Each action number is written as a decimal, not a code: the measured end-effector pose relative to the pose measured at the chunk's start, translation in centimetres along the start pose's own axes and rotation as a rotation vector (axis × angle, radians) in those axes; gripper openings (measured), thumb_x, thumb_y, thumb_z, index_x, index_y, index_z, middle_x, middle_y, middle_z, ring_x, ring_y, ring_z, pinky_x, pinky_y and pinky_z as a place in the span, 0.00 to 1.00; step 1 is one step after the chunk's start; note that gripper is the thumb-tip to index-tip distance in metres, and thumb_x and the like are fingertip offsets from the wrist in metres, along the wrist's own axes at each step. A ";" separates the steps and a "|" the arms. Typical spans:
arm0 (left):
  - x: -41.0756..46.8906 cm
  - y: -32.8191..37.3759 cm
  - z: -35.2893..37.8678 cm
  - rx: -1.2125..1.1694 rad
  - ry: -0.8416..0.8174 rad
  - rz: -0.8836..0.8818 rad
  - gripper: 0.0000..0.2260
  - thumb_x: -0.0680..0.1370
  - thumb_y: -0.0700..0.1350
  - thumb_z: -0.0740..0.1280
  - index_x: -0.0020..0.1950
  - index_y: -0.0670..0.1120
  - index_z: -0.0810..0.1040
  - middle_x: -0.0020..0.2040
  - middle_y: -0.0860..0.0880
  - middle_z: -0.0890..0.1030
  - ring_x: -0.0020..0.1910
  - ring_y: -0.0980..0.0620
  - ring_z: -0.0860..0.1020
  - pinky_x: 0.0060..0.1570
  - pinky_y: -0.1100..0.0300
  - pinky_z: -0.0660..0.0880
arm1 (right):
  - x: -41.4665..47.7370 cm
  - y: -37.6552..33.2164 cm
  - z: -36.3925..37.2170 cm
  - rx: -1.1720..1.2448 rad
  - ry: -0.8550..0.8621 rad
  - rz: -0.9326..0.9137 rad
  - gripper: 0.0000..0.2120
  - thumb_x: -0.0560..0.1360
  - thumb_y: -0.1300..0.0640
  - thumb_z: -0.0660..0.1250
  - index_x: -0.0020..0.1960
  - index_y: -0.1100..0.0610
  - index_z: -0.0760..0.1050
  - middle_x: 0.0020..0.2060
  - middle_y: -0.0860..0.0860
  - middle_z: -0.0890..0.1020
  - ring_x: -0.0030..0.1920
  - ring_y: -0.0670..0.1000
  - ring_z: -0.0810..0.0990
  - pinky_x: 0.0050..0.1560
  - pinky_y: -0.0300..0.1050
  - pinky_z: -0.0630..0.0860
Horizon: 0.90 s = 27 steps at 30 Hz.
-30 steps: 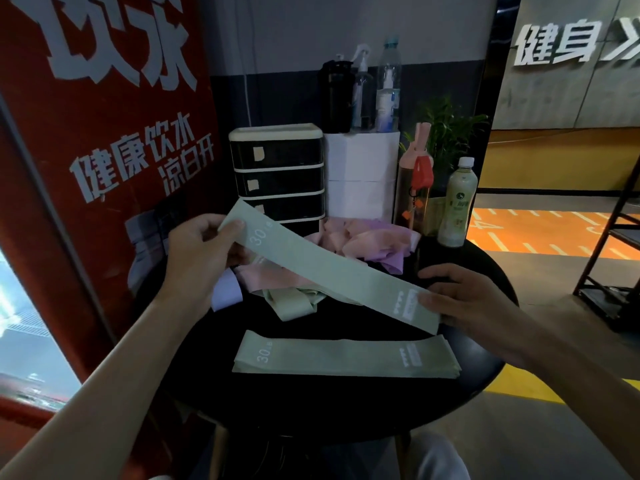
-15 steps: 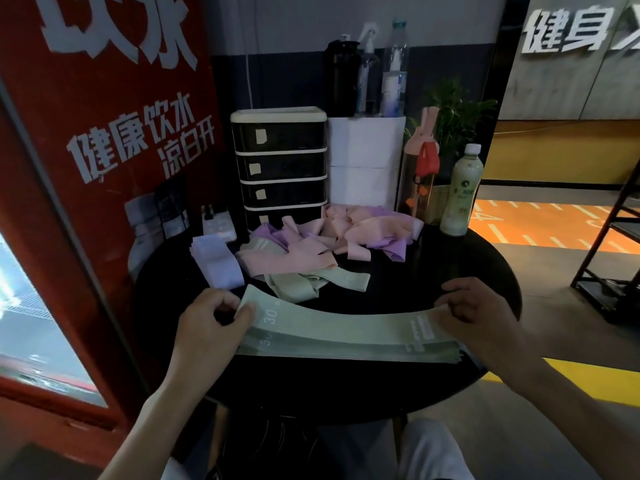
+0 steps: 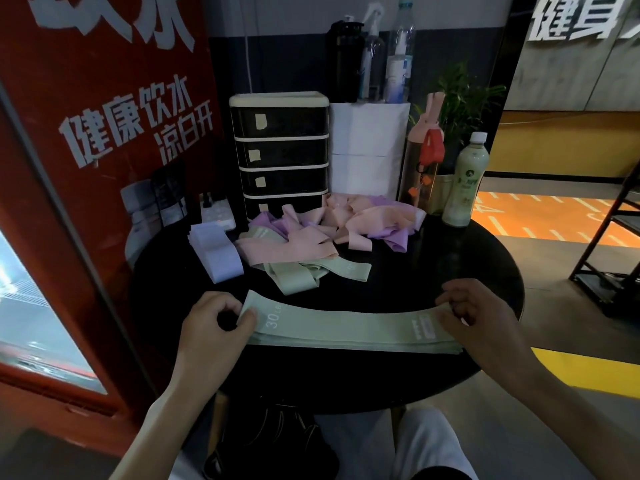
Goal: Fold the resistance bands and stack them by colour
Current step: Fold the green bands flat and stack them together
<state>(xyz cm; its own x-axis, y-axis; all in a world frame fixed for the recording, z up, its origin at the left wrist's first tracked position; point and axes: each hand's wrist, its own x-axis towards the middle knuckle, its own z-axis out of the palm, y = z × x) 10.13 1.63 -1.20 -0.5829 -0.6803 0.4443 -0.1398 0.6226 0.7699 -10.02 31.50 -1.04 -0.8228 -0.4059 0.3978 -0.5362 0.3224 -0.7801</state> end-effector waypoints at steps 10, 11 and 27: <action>-0.3 -0.1 0.2 0.037 -0.015 -0.014 0.09 0.73 0.41 0.73 0.37 0.49 0.75 0.44 0.55 0.77 0.47 0.56 0.76 0.45 0.68 0.67 | -0.9 1.0 0.6 -0.006 0.015 0.008 0.13 0.73 0.66 0.70 0.52 0.51 0.78 0.43 0.40 0.81 0.44 0.45 0.80 0.43 0.37 0.75; -0.4 -0.1 0.2 0.037 -0.016 -0.016 0.08 0.73 0.41 0.73 0.38 0.49 0.76 0.45 0.55 0.77 0.47 0.56 0.76 0.46 0.66 0.68 | -0.9 1.1 0.5 -0.023 0.015 0.005 0.12 0.73 0.66 0.70 0.51 0.51 0.78 0.41 0.42 0.82 0.43 0.45 0.80 0.42 0.36 0.75; -0.8 4.4 3.2 0.246 -0.248 0.472 0.14 0.75 0.57 0.62 0.51 0.52 0.82 0.53 0.58 0.80 0.56 0.57 0.77 0.57 0.59 0.66 | -0.7 0.5 0.0 -0.265 -0.042 -0.136 0.05 0.73 0.65 0.71 0.45 0.57 0.83 0.43 0.42 0.78 0.49 0.31 0.75 0.48 0.22 0.68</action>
<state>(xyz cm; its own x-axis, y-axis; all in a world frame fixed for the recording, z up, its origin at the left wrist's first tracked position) 7.38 6.17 0.36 -0.7928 -0.2156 0.5701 0.0158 0.9277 0.3729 -9.75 31.94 -1.72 -0.7344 -0.4937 0.4658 -0.6762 0.4723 -0.5655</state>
